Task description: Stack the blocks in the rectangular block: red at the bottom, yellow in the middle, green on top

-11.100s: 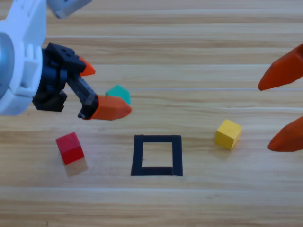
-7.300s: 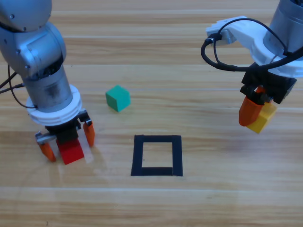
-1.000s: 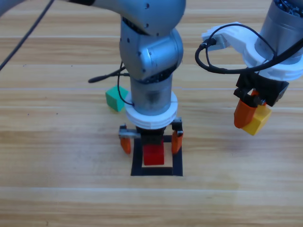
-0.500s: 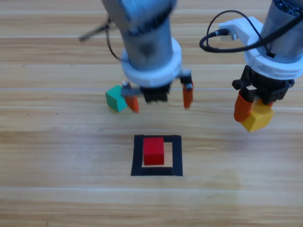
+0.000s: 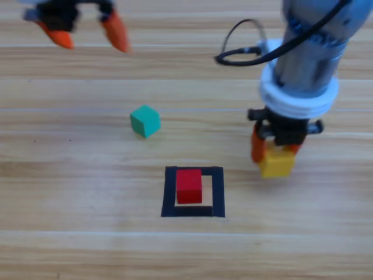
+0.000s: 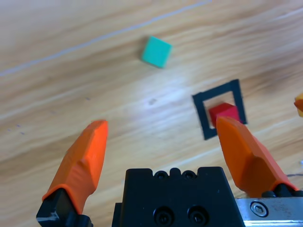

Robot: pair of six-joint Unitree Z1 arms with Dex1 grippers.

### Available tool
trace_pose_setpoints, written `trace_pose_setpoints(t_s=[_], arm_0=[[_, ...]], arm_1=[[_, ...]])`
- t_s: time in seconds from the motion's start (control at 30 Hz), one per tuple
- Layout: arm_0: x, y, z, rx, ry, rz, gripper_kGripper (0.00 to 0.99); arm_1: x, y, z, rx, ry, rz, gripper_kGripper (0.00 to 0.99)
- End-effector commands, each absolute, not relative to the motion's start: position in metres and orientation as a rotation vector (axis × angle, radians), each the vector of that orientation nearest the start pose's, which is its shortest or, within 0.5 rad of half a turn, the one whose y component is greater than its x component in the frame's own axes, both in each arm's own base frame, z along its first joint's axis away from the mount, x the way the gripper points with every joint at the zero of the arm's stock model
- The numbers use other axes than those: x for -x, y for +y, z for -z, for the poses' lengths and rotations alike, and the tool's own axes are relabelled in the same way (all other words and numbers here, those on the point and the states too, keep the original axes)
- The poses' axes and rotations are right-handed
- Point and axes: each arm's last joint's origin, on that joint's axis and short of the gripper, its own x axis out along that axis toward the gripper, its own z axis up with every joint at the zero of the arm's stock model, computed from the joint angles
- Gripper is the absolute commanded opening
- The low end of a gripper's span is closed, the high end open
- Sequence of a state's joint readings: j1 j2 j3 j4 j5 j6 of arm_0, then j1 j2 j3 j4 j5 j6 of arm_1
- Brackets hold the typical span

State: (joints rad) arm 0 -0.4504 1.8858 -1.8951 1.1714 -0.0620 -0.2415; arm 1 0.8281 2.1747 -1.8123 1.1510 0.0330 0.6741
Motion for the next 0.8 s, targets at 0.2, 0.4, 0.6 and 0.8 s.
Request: trace_pose_setpoints(t_s=[0.2,0.4,0.6,0.8], arm_0=[[-0.393,-0.134,-0.360,-0.150,1.256,0.360,0.974],[-0.421,-0.144,-0.341,-0.169,1.298,0.381,0.988],[-0.427,-0.146,-0.338,-0.194,1.311,0.398,0.990],[-0.427,-0.146,-0.338,-0.194,1.311,0.398,0.989]], arm_1=[[-0.274,0.414,-0.204,0.173,1.591,-0.084,0.000],[-0.271,0.442,-0.191,0.168,1.583,-0.079,0.000],[-0.270,0.451,-0.181,0.163,1.578,-0.084,0.000],[-0.271,0.453,-0.186,0.147,1.563,-0.098,0.000]])
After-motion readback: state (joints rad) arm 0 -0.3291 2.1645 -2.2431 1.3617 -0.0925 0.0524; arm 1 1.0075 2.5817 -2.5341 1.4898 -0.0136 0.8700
